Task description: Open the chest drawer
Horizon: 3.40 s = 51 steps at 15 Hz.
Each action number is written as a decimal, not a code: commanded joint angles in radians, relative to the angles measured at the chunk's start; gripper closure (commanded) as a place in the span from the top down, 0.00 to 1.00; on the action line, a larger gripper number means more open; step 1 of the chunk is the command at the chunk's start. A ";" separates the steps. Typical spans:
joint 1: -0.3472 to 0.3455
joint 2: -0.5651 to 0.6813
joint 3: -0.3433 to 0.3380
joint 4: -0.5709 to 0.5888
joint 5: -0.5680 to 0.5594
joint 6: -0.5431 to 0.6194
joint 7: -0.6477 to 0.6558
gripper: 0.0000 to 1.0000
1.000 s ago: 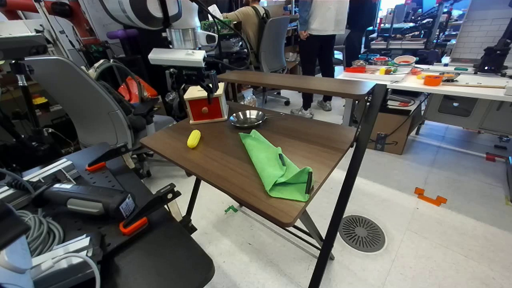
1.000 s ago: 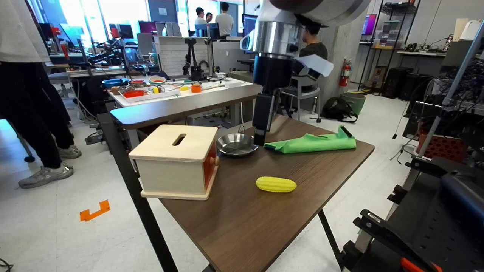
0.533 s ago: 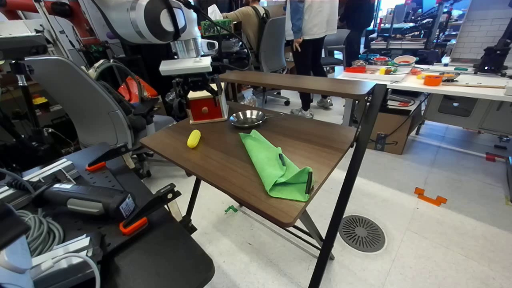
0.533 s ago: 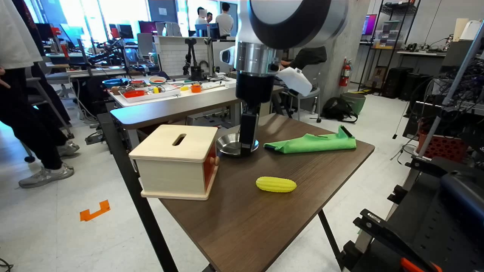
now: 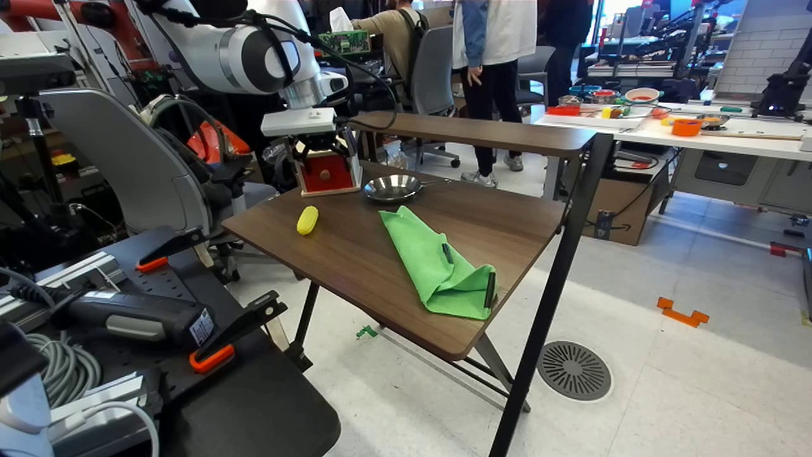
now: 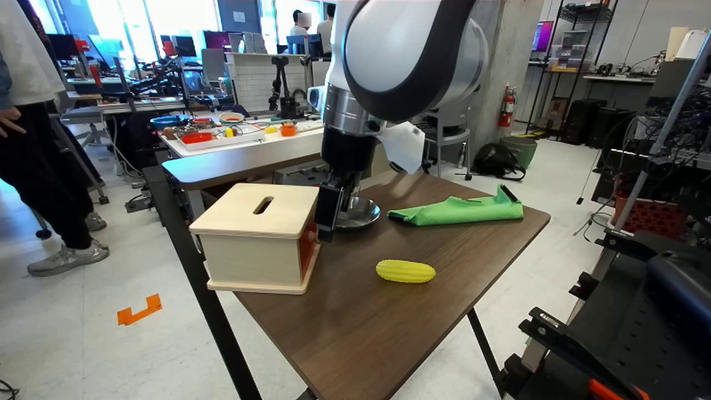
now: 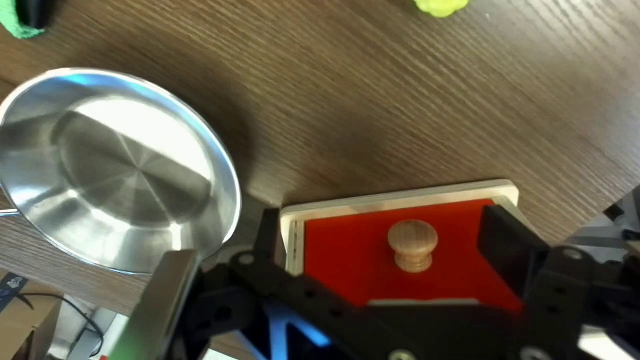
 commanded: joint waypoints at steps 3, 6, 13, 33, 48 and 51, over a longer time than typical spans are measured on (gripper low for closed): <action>0.018 0.061 0.001 0.064 -0.034 0.023 0.043 1.00; 0.025 0.079 0.005 0.083 -0.039 0.010 0.035 1.00; 0.021 0.097 0.008 0.100 -0.057 0.003 0.024 0.34; -0.046 -0.046 -0.011 -0.111 -0.055 0.018 0.030 0.07; -0.090 -0.084 -0.016 -0.169 -0.049 0.000 0.026 0.99; -0.099 -0.095 -0.016 -0.174 -0.043 -0.006 0.032 1.00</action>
